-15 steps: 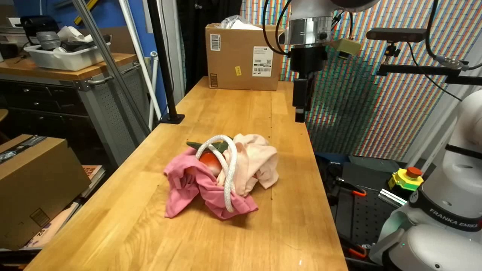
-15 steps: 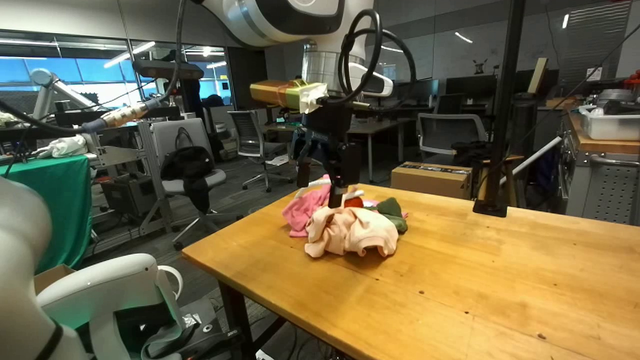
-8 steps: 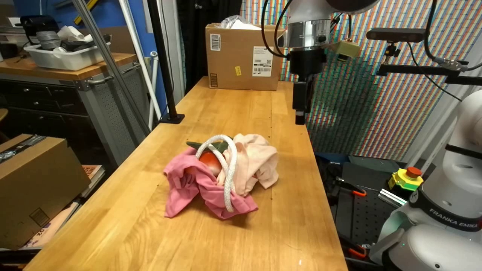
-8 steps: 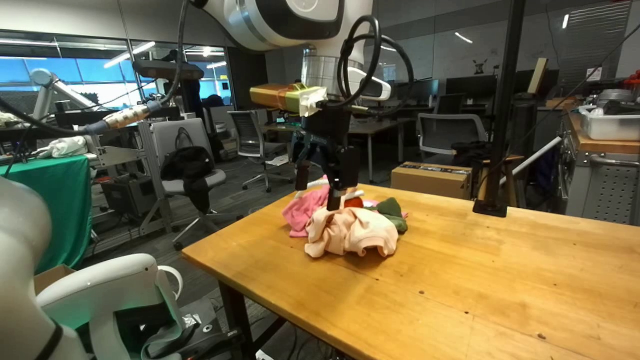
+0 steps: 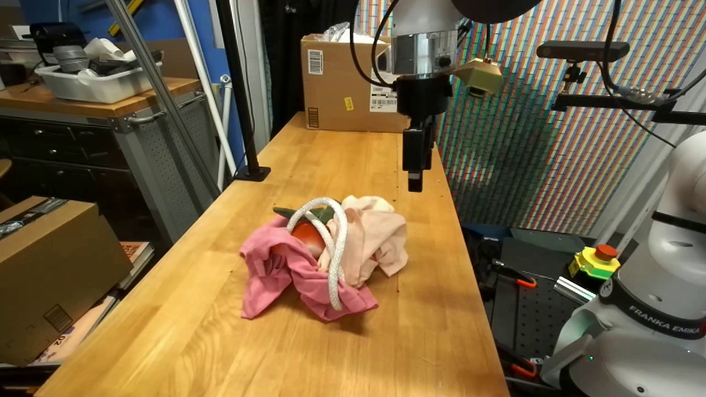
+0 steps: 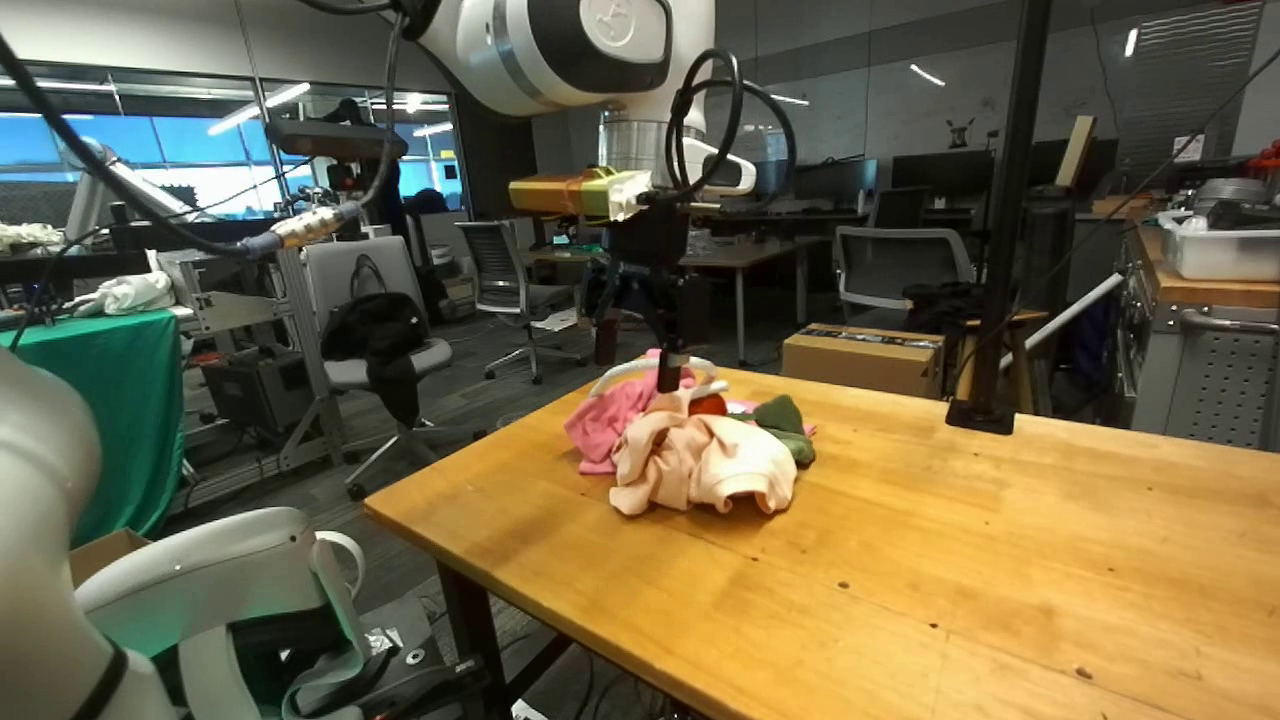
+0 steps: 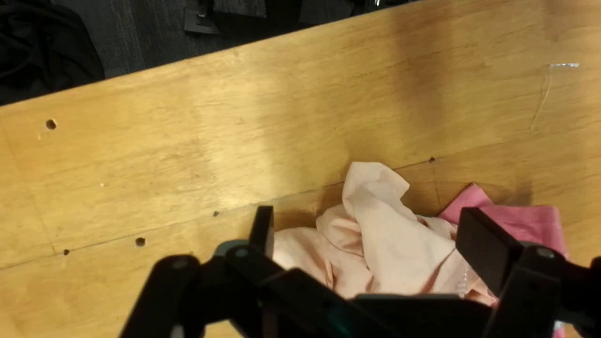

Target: Separate the objects on the table.

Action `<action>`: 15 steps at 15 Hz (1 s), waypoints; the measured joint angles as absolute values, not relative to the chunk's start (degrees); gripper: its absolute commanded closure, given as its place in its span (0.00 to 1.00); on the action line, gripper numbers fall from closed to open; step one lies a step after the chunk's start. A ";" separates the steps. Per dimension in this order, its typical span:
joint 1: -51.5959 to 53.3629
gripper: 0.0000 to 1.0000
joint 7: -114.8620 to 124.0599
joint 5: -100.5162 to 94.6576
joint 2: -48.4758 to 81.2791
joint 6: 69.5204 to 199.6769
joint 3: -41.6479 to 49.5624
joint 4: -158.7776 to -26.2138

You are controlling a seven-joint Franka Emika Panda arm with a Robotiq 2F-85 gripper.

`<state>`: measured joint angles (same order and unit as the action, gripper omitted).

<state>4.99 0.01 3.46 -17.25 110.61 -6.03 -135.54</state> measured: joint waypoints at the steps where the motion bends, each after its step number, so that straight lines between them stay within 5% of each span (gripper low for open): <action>1: 5.22 0.00 0.59 3.46 -16.13 111.33 -6.46 -134.69; 15: 8.70 0.00 10.15 10.57 -1.80 123.74 -9.27 -125.83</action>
